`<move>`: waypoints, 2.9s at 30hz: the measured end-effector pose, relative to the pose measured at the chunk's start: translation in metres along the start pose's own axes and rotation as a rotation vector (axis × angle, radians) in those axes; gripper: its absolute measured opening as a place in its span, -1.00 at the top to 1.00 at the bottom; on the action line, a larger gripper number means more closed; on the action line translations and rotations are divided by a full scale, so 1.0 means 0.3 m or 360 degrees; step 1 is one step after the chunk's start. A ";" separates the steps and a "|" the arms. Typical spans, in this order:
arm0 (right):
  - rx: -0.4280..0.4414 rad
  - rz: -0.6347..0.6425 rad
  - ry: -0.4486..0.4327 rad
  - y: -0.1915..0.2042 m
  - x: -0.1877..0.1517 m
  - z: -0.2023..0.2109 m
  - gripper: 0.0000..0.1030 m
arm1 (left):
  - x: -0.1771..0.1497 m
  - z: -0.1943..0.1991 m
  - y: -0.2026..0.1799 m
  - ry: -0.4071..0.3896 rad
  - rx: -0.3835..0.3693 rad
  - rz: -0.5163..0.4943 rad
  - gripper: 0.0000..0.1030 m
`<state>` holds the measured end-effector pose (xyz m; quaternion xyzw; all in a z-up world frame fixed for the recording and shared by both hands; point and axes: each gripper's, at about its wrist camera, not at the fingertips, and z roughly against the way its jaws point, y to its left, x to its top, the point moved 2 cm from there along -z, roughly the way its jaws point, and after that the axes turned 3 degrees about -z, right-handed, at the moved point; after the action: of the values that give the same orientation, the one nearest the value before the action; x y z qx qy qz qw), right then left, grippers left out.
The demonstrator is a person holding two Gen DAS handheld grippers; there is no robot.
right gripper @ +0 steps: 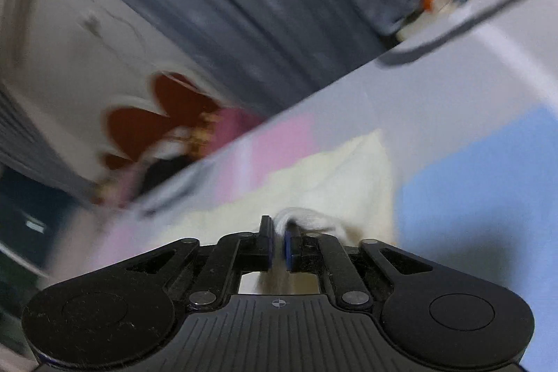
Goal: Fold small clothes
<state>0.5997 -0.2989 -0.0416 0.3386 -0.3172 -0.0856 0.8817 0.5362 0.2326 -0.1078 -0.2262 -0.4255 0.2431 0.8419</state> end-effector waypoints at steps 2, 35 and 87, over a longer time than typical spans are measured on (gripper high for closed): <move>0.0032 0.0164 -0.0130 0.005 -0.009 0.052 -0.40 | 0.001 0.041 0.000 -0.0075 -0.0035 -0.0143 -0.19; -0.0336 0.0909 -0.0096 0.059 -0.194 -0.151 0.86 | -0.136 -0.120 -0.158 0.0104 0.0290 -0.0960 0.32; -0.0531 0.0738 -0.0097 0.073 -0.206 -0.121 0.80 | -0.236 -0.043 -0.275 -0.0154 0.0426 -0.1267 -0.86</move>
<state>0.5723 -0.2402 -0.0790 0.1045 -0.3942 0.0572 0.9113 0.5281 0.1235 -0.1092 0.0787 -0.4834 -0.0376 0.8710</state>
